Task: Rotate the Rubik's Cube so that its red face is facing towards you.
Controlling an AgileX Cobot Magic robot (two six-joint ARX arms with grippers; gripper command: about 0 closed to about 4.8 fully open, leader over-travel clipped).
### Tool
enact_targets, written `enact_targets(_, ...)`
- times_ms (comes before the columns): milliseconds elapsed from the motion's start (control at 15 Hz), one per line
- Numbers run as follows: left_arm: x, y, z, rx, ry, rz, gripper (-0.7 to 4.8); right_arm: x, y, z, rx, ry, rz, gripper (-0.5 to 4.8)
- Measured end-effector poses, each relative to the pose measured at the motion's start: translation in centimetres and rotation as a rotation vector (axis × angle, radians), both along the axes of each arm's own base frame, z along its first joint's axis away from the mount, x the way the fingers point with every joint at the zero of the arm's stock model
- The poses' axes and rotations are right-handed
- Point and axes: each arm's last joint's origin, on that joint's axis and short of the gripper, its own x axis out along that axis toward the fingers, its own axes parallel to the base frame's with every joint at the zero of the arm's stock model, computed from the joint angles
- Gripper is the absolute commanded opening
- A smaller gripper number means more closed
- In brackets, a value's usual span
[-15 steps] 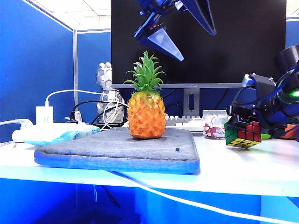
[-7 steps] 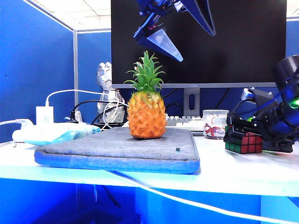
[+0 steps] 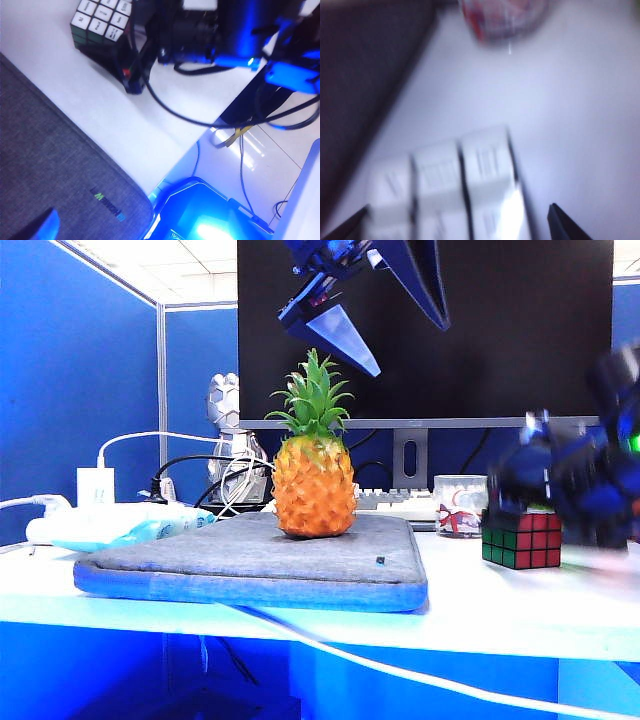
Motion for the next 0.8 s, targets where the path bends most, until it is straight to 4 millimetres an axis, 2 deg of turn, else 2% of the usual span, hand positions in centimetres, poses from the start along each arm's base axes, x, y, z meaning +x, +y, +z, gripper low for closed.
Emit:
enact_targets(200, 0.2, 0.0, 0.1, 0.005, -0.033, 0.022, 4.79, 0.7, -0.5, 4.2, -0.079, -0.048, 0.036, 4.79)
enact_targets(267, 0.3, 0.0, 0.1, 0.015, -0.049, 0.035, 4.79, 0.4, -0.8, 4.9, -0.082, -0.044, 0.034, 4.79)
enact_targets(401, 0.4, 0.1, 0.2, 0.037, -0.074, 0.056, 4.79, -0.6, -2.2, 7.3, -0.083, -0.071, -0.003, 4.79)
enact_targets(535, -0.1, 0.8, 1.3, 0.035, -0.113, 0.074, 4.79, -2.5, -3.6, 11.4, -0.085, -0.164, -0.052, 4.79)
enact_targets(601, -0.4, 1.0, 1.9, 0.024, -0.126, 0.076, 4.79, -3.3, -3.9, 12.6, -0.090, -0.188, -0.060, 4.79)
enact_targets(668, -0.5, 1.1, 2.3, 0.017, -0.138, 0.073, 4.79, -3.4, -3.9, 13.0, -0.103, -0.197, -0.053, 4.79)
enact_targets(735, -0.4, 1.0, 1.5, 0.027, -0.133, 0.070, 4.79, -3.2, -3.8, 11.6, -0.094, -0.106, -0.012, 4.79)
enact_targets(802, -0.3, 0.9, 0.6, 0.049, -0.112, 0.069, 4.79, -3.1, -3.7, 9.9, -0.087, -0.004, 0.014, 2.27)
